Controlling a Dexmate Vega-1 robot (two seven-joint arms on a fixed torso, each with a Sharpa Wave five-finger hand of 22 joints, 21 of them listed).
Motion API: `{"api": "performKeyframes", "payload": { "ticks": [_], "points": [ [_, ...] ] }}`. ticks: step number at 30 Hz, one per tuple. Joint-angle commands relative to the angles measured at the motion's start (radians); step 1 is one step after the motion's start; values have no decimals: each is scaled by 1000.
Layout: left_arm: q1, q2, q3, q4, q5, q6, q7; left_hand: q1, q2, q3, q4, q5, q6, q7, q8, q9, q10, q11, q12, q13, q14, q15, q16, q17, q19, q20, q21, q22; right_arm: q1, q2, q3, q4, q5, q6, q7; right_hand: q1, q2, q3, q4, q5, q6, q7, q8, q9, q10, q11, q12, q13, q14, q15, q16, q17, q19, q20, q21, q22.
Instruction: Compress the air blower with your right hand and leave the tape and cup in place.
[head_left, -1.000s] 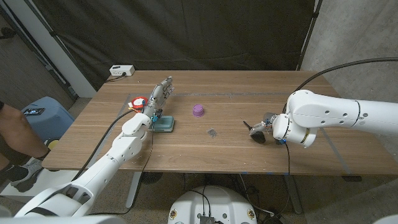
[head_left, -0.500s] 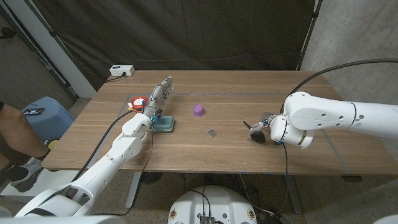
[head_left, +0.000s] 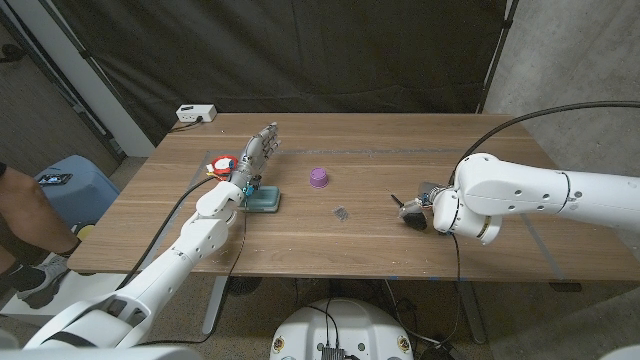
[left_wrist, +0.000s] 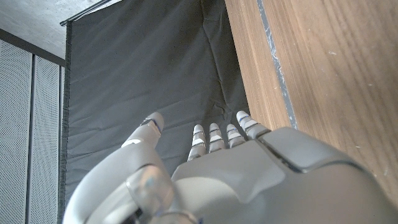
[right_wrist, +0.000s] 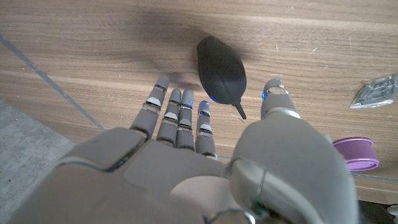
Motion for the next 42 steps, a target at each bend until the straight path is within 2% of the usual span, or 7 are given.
{"api": "performKeyframes", "payload": {
  "ticks": [1, 7, 16, 26, 42],
  "points": [
    [-12, -4, 6, 9, 1, 3, -10, 11, 1, -1, -1, 6, 6, -3, 0, 2, 5, -2, 1, 5, -1, 1, 1, 3, 10, 2, -3, 4, -47, -18, 37, -14, -19, 0, 0, 16, -4, 6, -2, 5, 14, 59, 5, 2, 10, -4, 12, 7, 12, -2, 5, 6, -3, 7, 1, 1],
    [-14, -7, 9, 11, -1, 8, -14, 12, 1, -1, -1, 6, 9, -3, 1, 3, 6, -2, 1, 5, -1, 2, 1, 3, 9, 1, -3, 4, -70, -20, 54, -20, -36, 0, 0, 22, -3, 7, -1, 7, 24, 58, 7, 3, 24, -15, 25, 15, 22, -8, 11, 12, -5, 7, 0, 2],
    [-16, -3, 9, 8, 0, 12, -14, 13, 1, -2, -1, 6, 9, -5, 1, 3, 5, -2, 1, 5, -1, 3, 1, 3, 10, 2, -3, 4, -109, -7, 81, -9, -70, 0, 0, 34, -5, 8, -2, 10, 34, 57, 10, 4, 28, -14, 33, 24, 29, -10, 15, 17, -9, 6, -1, 2],
    [-16, -5, 7, 11, -1, 11, -12, 14, 1, -2, -1, 6, 9, -6, 0, 3, 4, -3, 0, 5, -1, 3, 0, 3, 10, 2, -3, 4, -89, 13, 60, 19, -60, 0, 0, 44, -3, 9, -2, 13, 42, 53, 11, 5, 31, -15, 42, 33, 34, -13, 19, 25, -13, 7, -2, 2],
    [-10, -6, 6, 6, -1, 5, -10, 16, 2, -2, 0, 6, 9, -7, 0, 3, 3, -2, 0, 5, -1, 2, 0, 3, 10, 2, -3, 4, -103, 16, 70, 29, -56, 0, 0, 53, -3, 9, -1, 16, 51, 50, 12, 6, 29, -14, 50, 43, 35, -14, 23, 34, -16, 8, -1, 2]
  ]
}}
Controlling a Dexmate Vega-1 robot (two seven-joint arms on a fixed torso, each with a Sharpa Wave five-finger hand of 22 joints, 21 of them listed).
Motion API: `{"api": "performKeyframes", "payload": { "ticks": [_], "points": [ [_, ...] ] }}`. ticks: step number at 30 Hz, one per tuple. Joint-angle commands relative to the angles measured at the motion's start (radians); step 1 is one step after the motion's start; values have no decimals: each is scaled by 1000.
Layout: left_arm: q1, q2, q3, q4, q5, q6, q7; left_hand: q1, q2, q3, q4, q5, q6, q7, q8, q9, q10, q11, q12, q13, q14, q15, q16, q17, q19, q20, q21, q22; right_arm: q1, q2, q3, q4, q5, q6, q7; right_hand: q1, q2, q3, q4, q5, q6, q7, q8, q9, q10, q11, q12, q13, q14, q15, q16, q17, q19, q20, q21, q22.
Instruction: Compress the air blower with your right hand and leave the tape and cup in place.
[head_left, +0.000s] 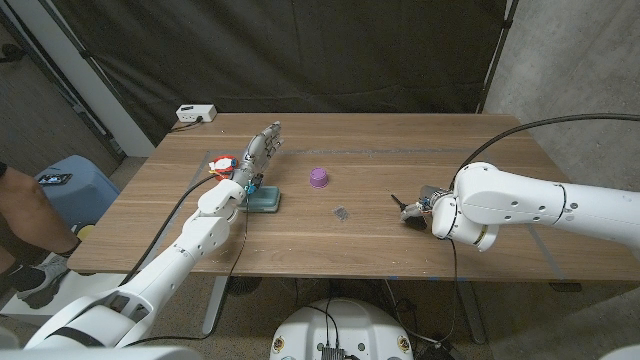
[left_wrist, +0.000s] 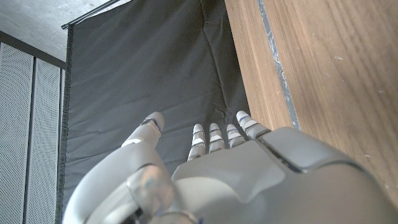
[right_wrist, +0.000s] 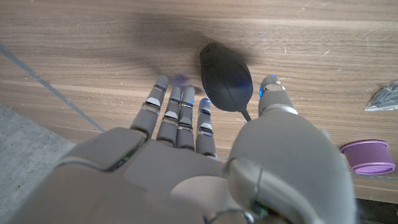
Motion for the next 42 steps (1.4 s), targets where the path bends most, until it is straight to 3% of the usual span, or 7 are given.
{"api": "performKeyframes", "payload": {
  "ticks": [1, 14, 31, 42],
  "points": [
    [5, 0, -1, -5, 1, -4, 2, 12, -2, -2, 0, 6, 6, -3, 0, 3, 4, -3, 0, 5, -1, 2, 0, 3, 10, 2, -3, 1, -16, 0, 11, 4, 1, 0, 0, 9, -1, 6, 2, 4, 13, 45, 8, 6, 8, 1, 7, 4, 10, 0, 4, 7, -3, -5, -2, 2],
    [18, 2, -1, -20, 0, -6, 6, 14, -2, -3, 0, 6, 7, -4, 0, 3, 4, -3, 0, 5, -1, 2, 0, 3, 10, 2, -3, 1, -58, -18, 44, -32, -35, 0, 0, 21, 1, 6, 5, 9, 52, 40, 18, 8, 44, -18, 37, 21, 41, -17, 22, 23, -4, -9, -1, 1],
    [31, 12, -6, -38, 0, 0, 18, 15, -1, -3, 1, 6, 11, -5, 1, 3, 5, -2, 0, 5, 0, 1, 1, 3, 11, 3, -3, 1, -59, 4, 35, 0, -60, 0, 0, 41, 4, 7, 3, 11, 78, 27, 23, 10, 59, -29, 57, 36, 59, -30, 35, 39, 0, -12, 1, 1],
    [33, 8, -3, -41, 1, 1, 23, 16, -1, -4, 1, 6, 18, -6, 3, 3, 8, -2, 1, 5, 0, 1, 1, 3, 12, 4, -3, 1, -98, 7, 64, 3, -97, 0, 0, 57, 3, 5, 2, 13, 116, 8, 31, 13, 94, -45, 86, 51, 101, -55, 57, 55, 11, -23, 5, 2]
  ]
}}
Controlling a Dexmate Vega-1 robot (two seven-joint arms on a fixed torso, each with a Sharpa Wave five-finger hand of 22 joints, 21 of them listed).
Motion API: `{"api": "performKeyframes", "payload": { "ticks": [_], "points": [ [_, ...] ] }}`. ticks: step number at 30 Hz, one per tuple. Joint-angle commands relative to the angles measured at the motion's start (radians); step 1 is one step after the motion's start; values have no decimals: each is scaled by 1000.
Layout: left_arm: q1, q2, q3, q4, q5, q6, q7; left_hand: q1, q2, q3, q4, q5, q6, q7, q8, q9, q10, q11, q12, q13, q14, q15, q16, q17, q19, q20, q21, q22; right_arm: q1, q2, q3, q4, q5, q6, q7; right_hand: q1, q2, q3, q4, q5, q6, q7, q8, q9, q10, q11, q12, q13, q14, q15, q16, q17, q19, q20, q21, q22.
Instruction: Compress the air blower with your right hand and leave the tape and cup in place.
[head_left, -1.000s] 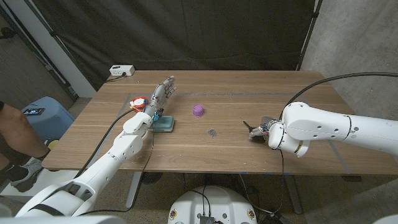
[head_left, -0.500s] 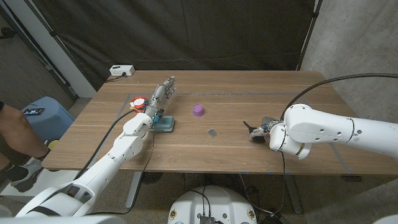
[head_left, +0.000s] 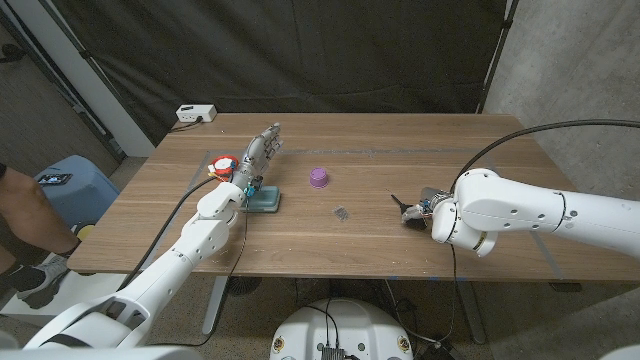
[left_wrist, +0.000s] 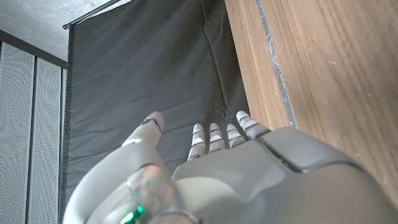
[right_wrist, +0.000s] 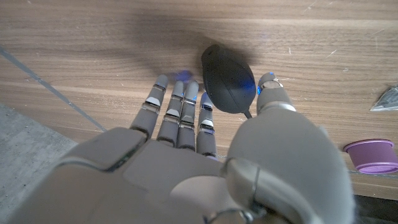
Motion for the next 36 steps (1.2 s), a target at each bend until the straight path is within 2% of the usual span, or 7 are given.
{"api": "performKeyframes", "payload": {
  "ticks": [1, 6, 14, 26, 36],
  "points": [
    [3, -1, 3, -7, 2, 5, 7, 12, -5, -4, 2, 6, 11, 0, 3, 3, 8, -2, 1, 5, 1, 1, 1, 3, 6, -1, -3, 1, -38, 2, 28, 4, -39, 0, 0, 19, 0, 7, 1, 7, 22, -3, 9, 3, 18, -2, 12, 6, 21, -3, 11, 6, 9, -9, 5, 4],
    [-3, -6, 5, 3, -5, 0, -12, 13, -5, -4, 2, 7, 14, 2, 4, 3, 10, -3, 2, 5, 2, 1, 1, 3, 8, 0, -2, 1, -66, 0, 54, 0, -53, 0, 0, 34, -1, 8, -2, 9, 39, -5, 12, 5, 33, -17, 25, 13, 37, -15, 20, 13, 14, -14, 6, 4],
    [-15, -15, 11, 16, 1, -1, -15, 14, -5, -4, 2, 7, 14, 0, 3, 3, 9, -2, 1, 5, 1, 1, 0, 3, 8, 2, -2, 1, -98, 3, 82, 5, -71, 0, 0, 50, 0, 10, -3, 13, 52, -17, 13, 6, 43, -23, 36, 21, 51, -23, 27, 20, 20, -20, 8, 4],
    [-15, -16, 12, 12, 6, 3, 0, 15, -4, -4, 2, 7, 15, -1, 3, 4, 9, -2, 1, 5, 1, 1, 1, 3, 9, 2, -2, 1, -106, 4, 84, 14, -97, 0, 0, 65, 0, 11, 0, 17, 84, -37, 19, 9, 70, -41, 58, 31, 81, -40, 39, 29, 34, -30, 11, 4],
    [-15, -22, 17, 10, 11, 3, 6, 17, -4, -4, 3, 7, 17, -1, 3, 4, 9, -2, 1, 5, 2, 0, 1, 3, 9, 2, -2, 1, -119, -2, 99, 12, -111, 0, 0, 73, -1, 11, 0, 19, 93, -38, 19, 10, 81, -48, 68, 36, 94, -44, 44, 35, 42, -35, 12, 4]
  ]
}}
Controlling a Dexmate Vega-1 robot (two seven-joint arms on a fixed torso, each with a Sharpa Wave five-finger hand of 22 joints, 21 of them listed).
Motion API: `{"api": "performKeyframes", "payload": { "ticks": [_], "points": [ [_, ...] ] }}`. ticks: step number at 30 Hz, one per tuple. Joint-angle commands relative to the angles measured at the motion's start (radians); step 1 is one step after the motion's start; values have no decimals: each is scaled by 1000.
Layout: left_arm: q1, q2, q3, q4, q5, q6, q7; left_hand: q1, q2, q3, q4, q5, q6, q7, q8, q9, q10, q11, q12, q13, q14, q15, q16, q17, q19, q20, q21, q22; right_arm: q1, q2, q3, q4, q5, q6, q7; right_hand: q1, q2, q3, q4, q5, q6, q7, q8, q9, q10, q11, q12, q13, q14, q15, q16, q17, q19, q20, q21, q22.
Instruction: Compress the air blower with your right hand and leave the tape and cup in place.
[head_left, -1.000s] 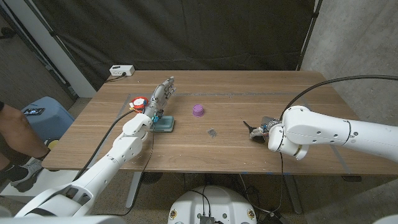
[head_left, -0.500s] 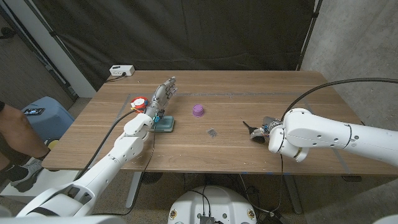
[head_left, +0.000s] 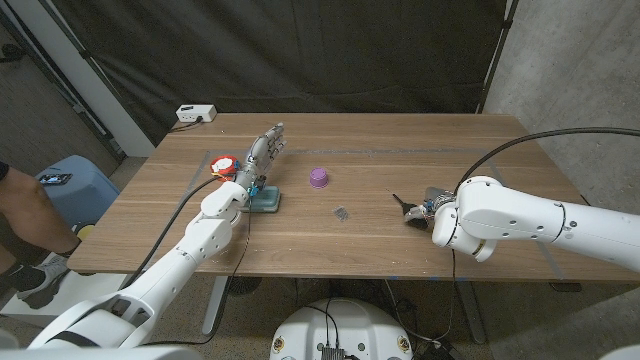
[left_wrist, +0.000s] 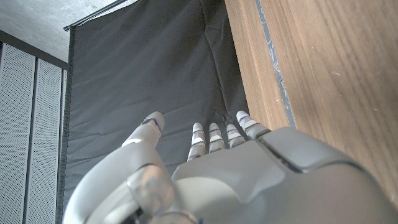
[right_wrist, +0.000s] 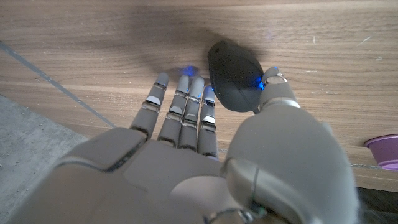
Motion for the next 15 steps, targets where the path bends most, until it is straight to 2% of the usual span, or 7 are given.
{"api": "performKeyframes", "payload": {
  "ticks": [1, 15],
  "points": [
    [-2, -8, 7, -4, 8, 2, 11, 12, 1, -4, 3, 7, 8, 2, 3, 4, 8, 0, 1, 5, 2, 0, 1, 3, 9, 3, -2, 2, -17, -5, 16, 0, -29, 0, 0, 15, -2, 8, 3, 7, 14, -1, 4, 5, 13, -1, 6, 5, 11, -5, 10, 2, 12, -5, 5, 2],
    [-2, -16, 12, -5, 11, 2, 16, 13, 1, -4, 4, 7, 8, 1, 2, 4, 10, -3, 2, 5, 2, 0, 1, 3, 10, 3, -2, 2, -26, -26, 31, -26, -34, 0, 0, 22, -3, 9, 5, 9, 19, -7, 1, 7, 13, -3, 13, 10, 14, -9, 10, 8, 15, -8, 4, 2]
  ]
}}
